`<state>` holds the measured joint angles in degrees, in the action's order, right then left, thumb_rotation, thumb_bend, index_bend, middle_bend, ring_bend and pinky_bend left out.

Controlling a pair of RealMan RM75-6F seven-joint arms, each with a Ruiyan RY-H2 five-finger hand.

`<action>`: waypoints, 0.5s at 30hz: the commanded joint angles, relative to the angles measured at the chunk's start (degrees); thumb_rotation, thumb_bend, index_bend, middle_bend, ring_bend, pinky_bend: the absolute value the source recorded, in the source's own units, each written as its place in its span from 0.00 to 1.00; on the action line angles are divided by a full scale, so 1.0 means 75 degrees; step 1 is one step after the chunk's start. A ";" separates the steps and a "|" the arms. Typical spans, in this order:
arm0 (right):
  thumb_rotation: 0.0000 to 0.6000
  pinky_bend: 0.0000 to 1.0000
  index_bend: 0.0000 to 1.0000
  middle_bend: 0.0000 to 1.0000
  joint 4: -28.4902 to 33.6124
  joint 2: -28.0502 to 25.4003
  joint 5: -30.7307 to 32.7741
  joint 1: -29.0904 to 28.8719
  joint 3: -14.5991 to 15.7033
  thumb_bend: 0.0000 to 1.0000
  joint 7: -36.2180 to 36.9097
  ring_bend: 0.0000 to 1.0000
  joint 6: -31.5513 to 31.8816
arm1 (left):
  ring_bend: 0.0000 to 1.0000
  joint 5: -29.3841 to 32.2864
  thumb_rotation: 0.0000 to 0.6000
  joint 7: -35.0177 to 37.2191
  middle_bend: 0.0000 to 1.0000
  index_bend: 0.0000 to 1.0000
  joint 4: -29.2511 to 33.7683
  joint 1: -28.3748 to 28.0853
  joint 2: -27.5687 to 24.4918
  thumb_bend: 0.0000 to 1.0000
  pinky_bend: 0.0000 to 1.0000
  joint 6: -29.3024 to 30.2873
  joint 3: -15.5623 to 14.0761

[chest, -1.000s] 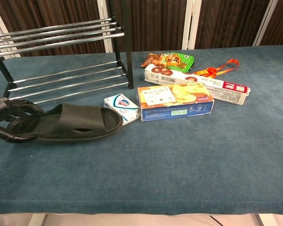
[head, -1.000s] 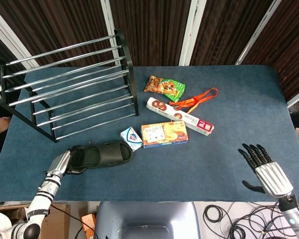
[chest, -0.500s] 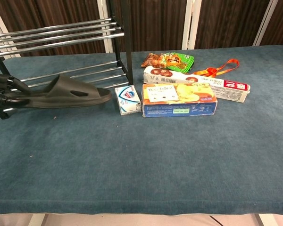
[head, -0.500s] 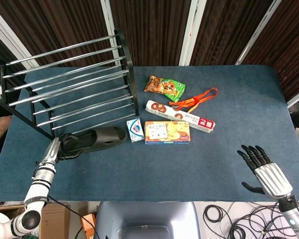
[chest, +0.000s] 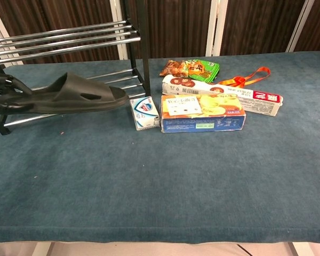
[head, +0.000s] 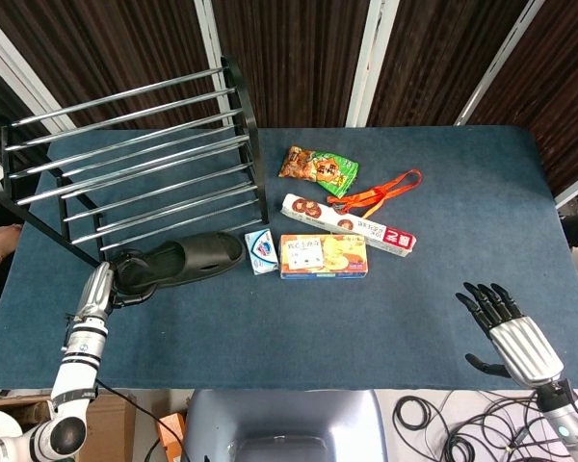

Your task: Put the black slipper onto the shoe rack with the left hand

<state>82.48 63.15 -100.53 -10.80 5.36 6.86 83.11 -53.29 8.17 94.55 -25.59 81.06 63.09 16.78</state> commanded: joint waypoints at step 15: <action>1.00 0.00 0.00 0.00 -0.0075 -0.0018 -0.0115 0.0021 0.0051 0.11 0.0094 0.00 0.0034 | 0.76 0.0553 1.00 0.0828 0.67 0.47 -0.3836 -0.1012 0.2514 0.35 0.99 0.0058 0.1403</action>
<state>81.87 62.99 -101.31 -10.62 5.71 7.64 83.37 -50.98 14.25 69.55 -31.67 97.47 63.78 25.50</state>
